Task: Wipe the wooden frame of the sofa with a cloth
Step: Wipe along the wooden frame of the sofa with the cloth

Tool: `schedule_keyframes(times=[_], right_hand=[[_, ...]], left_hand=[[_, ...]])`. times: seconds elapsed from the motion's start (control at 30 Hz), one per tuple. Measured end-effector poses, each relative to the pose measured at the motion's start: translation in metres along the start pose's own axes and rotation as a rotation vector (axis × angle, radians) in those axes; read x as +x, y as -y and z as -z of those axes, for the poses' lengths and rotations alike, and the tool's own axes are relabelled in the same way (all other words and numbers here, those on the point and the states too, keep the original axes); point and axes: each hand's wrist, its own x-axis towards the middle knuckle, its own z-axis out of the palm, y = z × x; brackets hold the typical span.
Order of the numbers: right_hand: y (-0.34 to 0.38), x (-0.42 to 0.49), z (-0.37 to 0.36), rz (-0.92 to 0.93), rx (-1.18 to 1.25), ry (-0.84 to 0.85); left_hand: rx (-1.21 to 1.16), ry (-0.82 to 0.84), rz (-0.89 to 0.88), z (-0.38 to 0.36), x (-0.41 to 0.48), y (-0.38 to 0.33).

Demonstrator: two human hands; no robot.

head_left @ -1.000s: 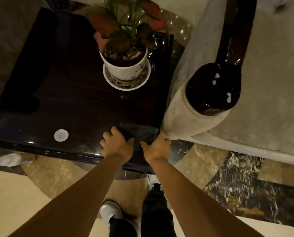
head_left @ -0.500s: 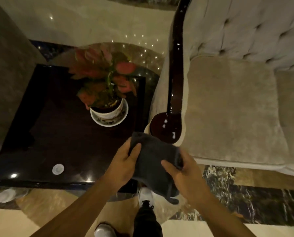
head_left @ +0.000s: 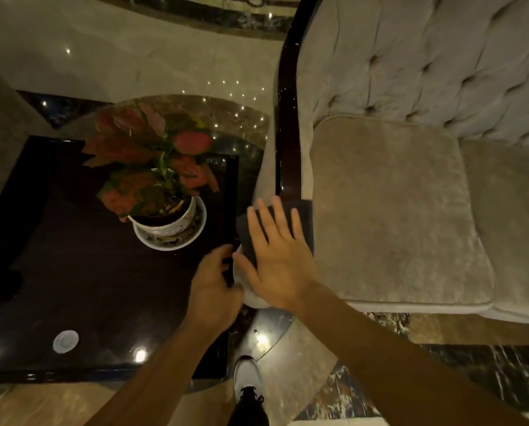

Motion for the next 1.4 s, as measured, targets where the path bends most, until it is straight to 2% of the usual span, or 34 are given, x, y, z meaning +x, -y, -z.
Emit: schedule_keyframes(times=[0.07,0.13,0.2,0.23,0.33,0.4,0.43,0.53,0.6,0.63,0.73,0.8,0.87,0.93,1.03,1.07,1.1,1.13,1.2,1.3,1.37,1.4], right_hand=[[-0.010,0.014,-0.002,0.107,-0.042,-0.038],[-0.010,0.009,-0.005,0.075,0.002,-0.083],[0.004,-0.020,-0.016,-0.007,0.042,-0.109],[0.013,-0.034,-0.021,0.013,0.031,-0.103],[0.002,-0.025,-0.010,0.278,-0.081,0.055],[-0.019,0.007,0.006,0.347,-0.118,0.063],[-0.029,0.017,0.010,0.295,-0.094,0.025],[-0.020,-0.004,-0.006,-0.020,0.005,-0.110],[0.005,-0.027,-0.023,-0.061,0.031,-0.124],[0.010,-0.027,-0.024,0.012,0.029,-0.086],[-0.011,0.016,0.002,0.391,-0.059,0.052],[-0.032,0.037,0.015,0.401,-0.068,0.036],[-0.032,0.019,0.006,0.228,-0.064,-0.060],[-0.011,-0.021,-0.013,0.164,-0.039,-0.113],[0.001,-0.012,-0.011,0.440,-0.070,0.015],[-0.003,0.005,-0.002,0.531,-0.093,0.062],[-0.010,0.022,0.005,0.578,-0.093,0.071],[-0.020,0.033,0.012,0.555,-0.054,0.032],[-0.033,0.028,0.011,0.389,0.065,-0.094],[-0.020,-0.019,-0.018,0.130,0.111,-0.207],[-0.011,-0.039,-0.032,0.162,0.064,-0.194],[-0.016,-0.038,-0.030,0.288,0.031,-0.142]], left_hand=[[0.014,0.182,-0.166,-0.018,-0.002,0.009],[-0.006,0.139,-0.344,-0.037,-0.001,0.016],[-0.088,0.090,-0.365,-0.050,-0.002,0.027],[-0.078,0.075,-0.367,-0.052,-0.005,0.032],[0.007,-0.003,-0.214,-0.066,-0.002,0.043],[-0.136,-0.049,-0.151,-0.066,0.003,0.042],[-0.179,-0.051,-0.155,-0.065,0.007,0.040],[-0.176,-0.050,-0.181,-0.067,0.008,0.043],[-0.053,-0.119,-0.217,-0.070,0.001,0.050],[-0.017,-0.141,-0.212,-0.072,-0.002,0.052],[-0.032,-0.110,-0.118,-0.073,0.001,0.051],[-0.148,-0.078,-0.150,-0.069,0.005,0.044],[-0.239,-0.048,-0.196,-0.066,0.008,0.042],[-0.162,-0.115,-0.245,-0.070,0.004,0.046],[0.191,-0.135,-0.217,-0.072,0.008,0.055],[0.273,-0.118,-0.177,-0.073,0.009,0.057],[0.252,-0.107,-0.150,-0.073,0.009,0.058],[0.173,-0.096,-0.129,-0.070,0.009,0.055],[0.023,-0.104,-0.164,-0.066,0.010,0.049],[0.108,-0.157,-0.291,-0.067,0.010,0.046],[0.223,-0.198,-0.309,-0.071,0.012,0.050],[0.226,-0.146,-0.282,-0.070,0.011,0.049]])
